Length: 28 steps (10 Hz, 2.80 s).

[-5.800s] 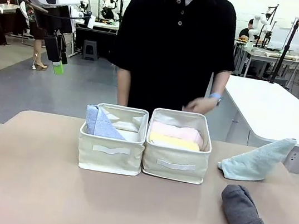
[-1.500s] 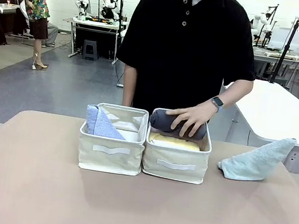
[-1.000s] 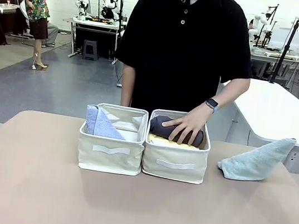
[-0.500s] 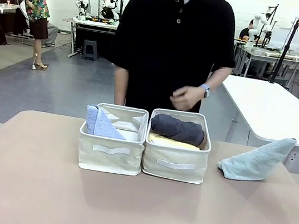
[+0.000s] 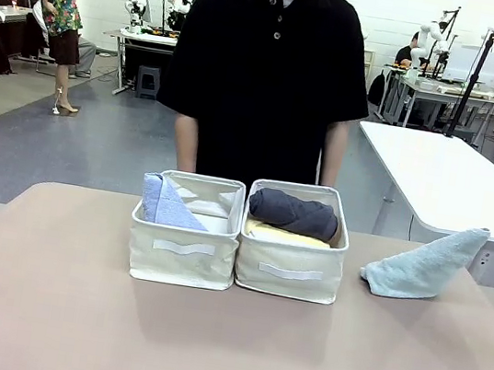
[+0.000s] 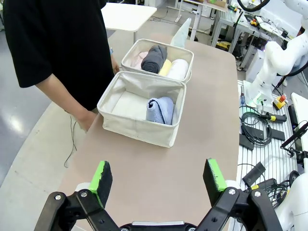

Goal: Sort the towels based on their folding style.
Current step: Pick up another triangle-folded towel from the table and place it in the left Fabric basket.

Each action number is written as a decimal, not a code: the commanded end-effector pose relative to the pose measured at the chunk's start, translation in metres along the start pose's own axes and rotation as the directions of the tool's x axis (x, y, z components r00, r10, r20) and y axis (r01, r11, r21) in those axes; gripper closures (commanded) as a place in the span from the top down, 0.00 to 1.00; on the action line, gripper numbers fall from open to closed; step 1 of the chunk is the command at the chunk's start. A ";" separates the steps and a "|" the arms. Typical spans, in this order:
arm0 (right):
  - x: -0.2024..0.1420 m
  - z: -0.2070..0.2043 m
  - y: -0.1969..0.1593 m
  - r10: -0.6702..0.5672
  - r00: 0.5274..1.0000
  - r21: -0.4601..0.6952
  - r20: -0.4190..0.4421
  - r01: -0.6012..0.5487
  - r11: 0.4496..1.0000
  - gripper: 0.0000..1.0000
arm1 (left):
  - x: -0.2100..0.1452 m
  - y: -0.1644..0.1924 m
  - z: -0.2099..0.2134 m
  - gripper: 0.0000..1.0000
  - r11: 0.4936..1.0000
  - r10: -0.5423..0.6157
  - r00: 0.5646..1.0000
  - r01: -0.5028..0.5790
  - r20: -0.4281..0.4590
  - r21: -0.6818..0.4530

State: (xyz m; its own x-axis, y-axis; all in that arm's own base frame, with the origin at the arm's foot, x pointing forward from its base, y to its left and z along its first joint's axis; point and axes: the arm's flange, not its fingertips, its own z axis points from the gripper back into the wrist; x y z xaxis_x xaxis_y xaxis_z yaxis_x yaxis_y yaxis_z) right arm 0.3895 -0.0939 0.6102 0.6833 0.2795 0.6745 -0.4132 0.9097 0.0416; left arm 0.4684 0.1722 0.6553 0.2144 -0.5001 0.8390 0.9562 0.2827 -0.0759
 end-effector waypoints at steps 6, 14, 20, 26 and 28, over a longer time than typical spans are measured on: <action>0.069 -0.106 -0.004 0.843 0.510 0.094 -0.174 -0.843 0.530 1.00 | 0.001 -0.001 0.001 0.98 1.000 -0.002 1.000 0.002 0.002 0.006; 0.063 -0.136 -0.005 0.872 0.452 0.214 -0.190 -0.848 0.486 1.00 | 0.001 -0.001 0.001 0.98 1.000 -0.002 1.000 0.002 0.002 0.006; 0.051 -0.144 -0.013 0.828 0.400 0.387 -0.393 -0.745 0.543 1.00 | 0.001 -0.001 0.001 0.98 1.000 -0.002 1.000 0.002 0.002 0.006; 0.049 -0.214 -0.025 0.841 0.328 0.474 -0.430 -0.711 0.520 1.00 | 0.001 -0.001 0.001 0.98 1.000 -0.002 1.000 0.002 0.002 0.006; 0.044 -0.226 -0.029 0.836 0.310 0.505 -0.452 -0.684 0.526 1.00 | 0.001 -0.001 0.001 0.98 1.000 -0.002 1.000 0.002 0.002 0.006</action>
State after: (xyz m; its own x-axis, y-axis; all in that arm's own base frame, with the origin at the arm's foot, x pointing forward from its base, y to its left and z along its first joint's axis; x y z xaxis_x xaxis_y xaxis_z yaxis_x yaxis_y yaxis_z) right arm 0.5611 -0.0363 0.4676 0.1302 0.9906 -0.0430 -0.9880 0.1260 -0.0889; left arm 0.4684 0.1721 0.6556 0.2141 -0.5005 0.8389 0.9562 0.2827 -0.0754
